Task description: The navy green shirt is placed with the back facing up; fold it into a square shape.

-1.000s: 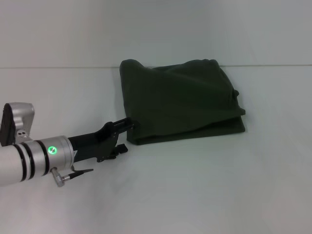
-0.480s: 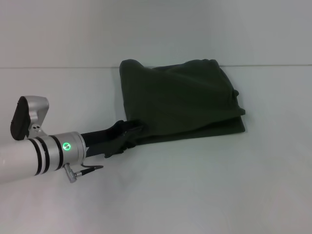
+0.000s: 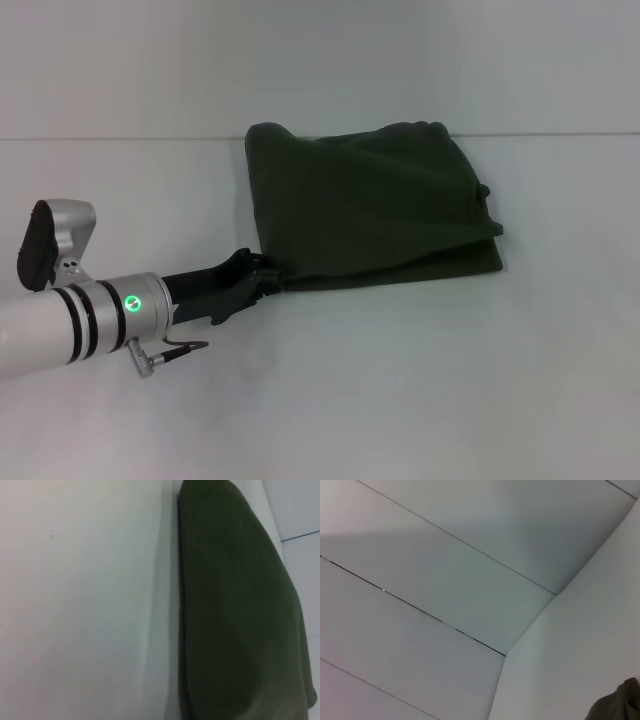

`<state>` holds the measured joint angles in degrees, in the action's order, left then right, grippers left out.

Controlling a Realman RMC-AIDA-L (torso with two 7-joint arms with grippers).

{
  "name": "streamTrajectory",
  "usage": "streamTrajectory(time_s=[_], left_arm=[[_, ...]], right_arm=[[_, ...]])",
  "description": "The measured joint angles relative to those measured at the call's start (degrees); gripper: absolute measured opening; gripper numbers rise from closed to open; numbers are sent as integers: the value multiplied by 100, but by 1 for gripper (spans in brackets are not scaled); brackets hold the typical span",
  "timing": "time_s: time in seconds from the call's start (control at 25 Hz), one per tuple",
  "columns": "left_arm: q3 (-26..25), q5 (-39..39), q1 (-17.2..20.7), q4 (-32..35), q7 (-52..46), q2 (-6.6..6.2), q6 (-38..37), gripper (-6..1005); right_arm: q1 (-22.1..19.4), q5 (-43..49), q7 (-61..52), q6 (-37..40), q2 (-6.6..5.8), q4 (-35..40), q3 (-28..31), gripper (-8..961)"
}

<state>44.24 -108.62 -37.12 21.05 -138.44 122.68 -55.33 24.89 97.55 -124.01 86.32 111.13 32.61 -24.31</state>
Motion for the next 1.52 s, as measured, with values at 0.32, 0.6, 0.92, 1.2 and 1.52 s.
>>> streamTrajectory(time_s=[0.32,0.6,0.92,1.2,1.52], left_arm=[[0,33,20,16,290,25,-158,188],[30,7,170,133,552,21,-798,26],[88,-61,687,194,462,-170,-1610,39],[86,-169,676,168,440,-507,-1355,56],[34,-408,636,218,358,-649,-1289,75]], right_arm=[[38,0,0,-28,0,-91,19,945],[15,0,-5,-39,3,-158,63,945],[27,3,-3,-72,8,-307,166,944],[91,44,0,-74,22,-316,132,945],[94,47,0,-72,23,-317,121,945]])
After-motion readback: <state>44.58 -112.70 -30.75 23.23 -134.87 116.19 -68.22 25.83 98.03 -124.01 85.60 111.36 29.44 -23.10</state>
